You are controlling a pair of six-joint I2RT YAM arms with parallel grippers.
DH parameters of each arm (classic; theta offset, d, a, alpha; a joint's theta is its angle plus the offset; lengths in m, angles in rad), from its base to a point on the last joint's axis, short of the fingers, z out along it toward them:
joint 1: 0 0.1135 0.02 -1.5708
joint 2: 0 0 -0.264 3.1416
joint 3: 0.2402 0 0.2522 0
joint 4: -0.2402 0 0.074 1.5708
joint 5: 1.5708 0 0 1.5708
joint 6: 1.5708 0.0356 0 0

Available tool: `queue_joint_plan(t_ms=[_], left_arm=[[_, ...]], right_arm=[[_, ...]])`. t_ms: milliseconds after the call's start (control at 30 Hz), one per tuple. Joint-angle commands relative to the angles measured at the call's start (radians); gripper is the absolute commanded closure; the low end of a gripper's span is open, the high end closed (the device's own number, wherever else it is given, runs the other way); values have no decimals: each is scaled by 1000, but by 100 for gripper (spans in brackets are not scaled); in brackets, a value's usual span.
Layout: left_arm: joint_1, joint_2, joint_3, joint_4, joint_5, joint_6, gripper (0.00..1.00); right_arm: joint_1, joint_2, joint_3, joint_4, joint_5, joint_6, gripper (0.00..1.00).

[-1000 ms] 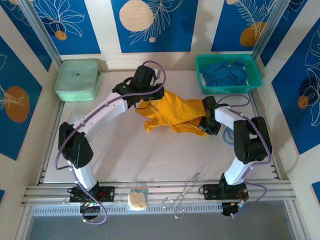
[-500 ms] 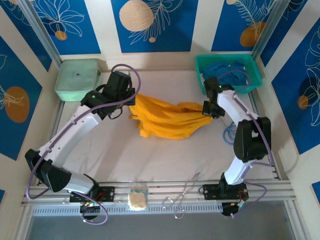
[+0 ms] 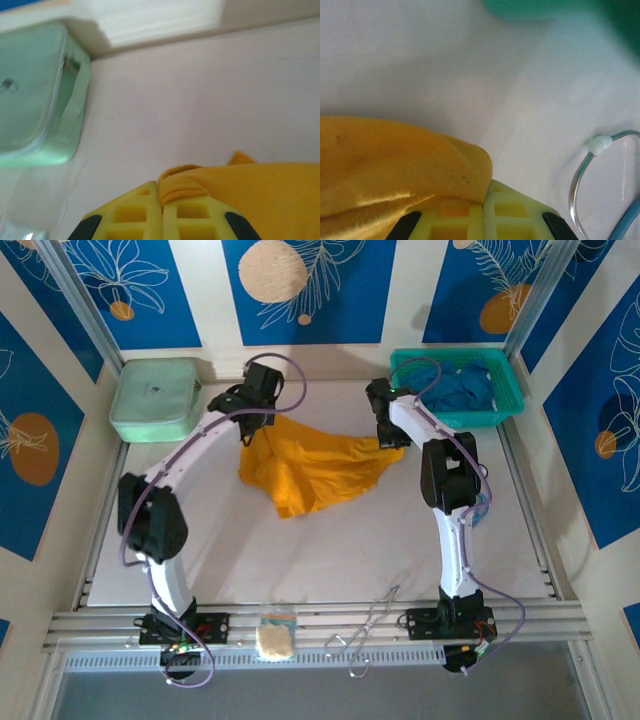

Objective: Fold and stack the t-shirts

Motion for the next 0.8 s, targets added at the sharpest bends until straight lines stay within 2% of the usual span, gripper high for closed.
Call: queue_joint_plan(t_ms=[0, 33, 67, 133, 167, 300, 400, 533, 667, 767], left_arm=[[3, 114, 189, 53, 31, 75, 100], [3, 164, 250, 17, 33, 79, 99], [3, 210, 300, -21, 30, 77, 84], [3, 272, 366, -79, 22, 69, 46], [3, 287, 373, -99, 14, 60, 33], [3, 237, 281, -101, -5, 23, 6], [9, 160, 182, -97, -24, -8, 0], [56, 93, 52, -124, 34, -92, 0], [144, 103, -48, -99, 171, -180, 12], [205, 138, -72, -59, 285, -220, 20]], right_arm=[[-9, -1, 4, -53, 45, 75, 87], [-10, -13, -17, -44, 36, 86, 75], [-9, -29, -40, -34, 25, 92, 67], [-5, -75, -87, -15, -2, 103, 59], [-1, -107, -117, -9, -16, 111, 57], [34, -275, -252, 23, -77, 156, 52], [92, -401, -364, 41, -143, 199, 51], [197, -492, -475, 83, -336, 279, 50], [307, -449, -485, 174, -534, 346, 51], [365, -353, -418, 246, -686, 395, 53]])
